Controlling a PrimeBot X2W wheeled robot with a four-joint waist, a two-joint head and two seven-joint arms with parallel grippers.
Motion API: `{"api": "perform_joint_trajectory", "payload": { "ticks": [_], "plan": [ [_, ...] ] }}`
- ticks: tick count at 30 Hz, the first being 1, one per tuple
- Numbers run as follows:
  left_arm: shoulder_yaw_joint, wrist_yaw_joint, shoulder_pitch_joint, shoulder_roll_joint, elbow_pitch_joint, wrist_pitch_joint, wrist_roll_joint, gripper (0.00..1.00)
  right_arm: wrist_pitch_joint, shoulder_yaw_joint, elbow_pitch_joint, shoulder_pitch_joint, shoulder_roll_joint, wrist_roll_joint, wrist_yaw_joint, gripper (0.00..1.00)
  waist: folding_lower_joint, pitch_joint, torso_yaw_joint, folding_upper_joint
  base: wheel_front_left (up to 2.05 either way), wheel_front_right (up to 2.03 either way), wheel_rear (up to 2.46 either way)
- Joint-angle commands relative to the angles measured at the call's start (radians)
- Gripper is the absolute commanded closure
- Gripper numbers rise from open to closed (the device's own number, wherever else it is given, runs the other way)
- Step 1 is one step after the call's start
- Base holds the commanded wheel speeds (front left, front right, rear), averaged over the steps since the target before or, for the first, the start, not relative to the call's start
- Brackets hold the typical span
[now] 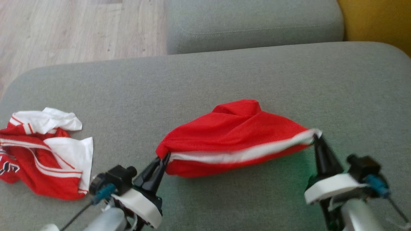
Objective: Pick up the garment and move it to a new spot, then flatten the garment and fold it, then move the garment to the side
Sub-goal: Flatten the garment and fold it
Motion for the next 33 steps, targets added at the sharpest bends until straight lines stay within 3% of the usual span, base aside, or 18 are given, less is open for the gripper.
{"api": "perform_joint_trajectory", "payload": {
  "ticks": [1, 7, 12, 16, 20, 26, 29, 33],
  "plan": [
    [0.050, -0.002, -0.075, 0.043, -0.050, -0.012, 0.008, 1.00, -0.007, 0.005, -0.086, -0.024, -0.005, 0.008, 0.003, 1.00, 0.0000, -0.011, -0.009, 0.0000, 0.00, 0.00, 0.00],
    [0.082, -0.007, -0.174, 0.108, -0.176, 0.022, 0.022, 1.00, -0.007, -0.067, -0.292, -0.068, -0.005, 0.011, 0.003, 1.00, 0.0000, -0.022, -0.015, 0.0000, 0.00, 0.00, 0.00],
    [0.120, -0.018, -0.346, 0.175, -0.299, 0.109, 0.018, 1.00, -0.007, -0.108, -0.413, -0.209, -0.011, -0.032, 0.003, 1.00, 0.0000, 0.002, -0.017, 0.0000, 0.00, 0.00, 0.00],
    [0.129, -0.028, -0.532, 0.191, -0.308, 0.182, -0.004, 1.00, -0.007, -0.093, -0.369, -0.421, -0.093, -0.020, 0.003, 1.00, 0.0000, 0.066, -0.022, 0.0000, 0.00, 0.00, 0.00],
    [0.092, -0.032, -0.726, 0.172, -0.219, 0.205, -0.031, 1.00, -0.001, -0.060, -0.225, -0.671, -0.151, 0.021, 0.003, 1.00, 0.0000, 0.159, -0.030, 0.0000, 0.00, 0.00, 0.00],
    [0.017, -0.032, -0.980, 0.129, -0.026, 0.066, -0.037, 1.00, -0.005, -0.018, -0.045, -0.969, -0.186, 0.010, 0.003, 1.00, 0.0000, 0.281, -0.047, 0.0000, 0.00, 0.00, 0.00],
    [0.012, -0.032, -1.049, 0.091, 0.052, 0.006, -0.025, 1.00, -0.006, -0.026, -0.054, -1.036, -0.185, 0.005, 0.003, 1.00, 0.0000, 0.311, -0.054, 0.0000, 0.00, 0.00, 0.00],
    [0.004, -0.032, -1.033, 0.069, 0.061, -0.011, -0.016, 1.00, -0.006, -0.027, -0.096, -1.002, -0.185, 0.011, 0.003, 1.00, 0.0000, 0.322, -0.065, 0.0000, 0.00, 0.00, 0.00]
  ]
}}
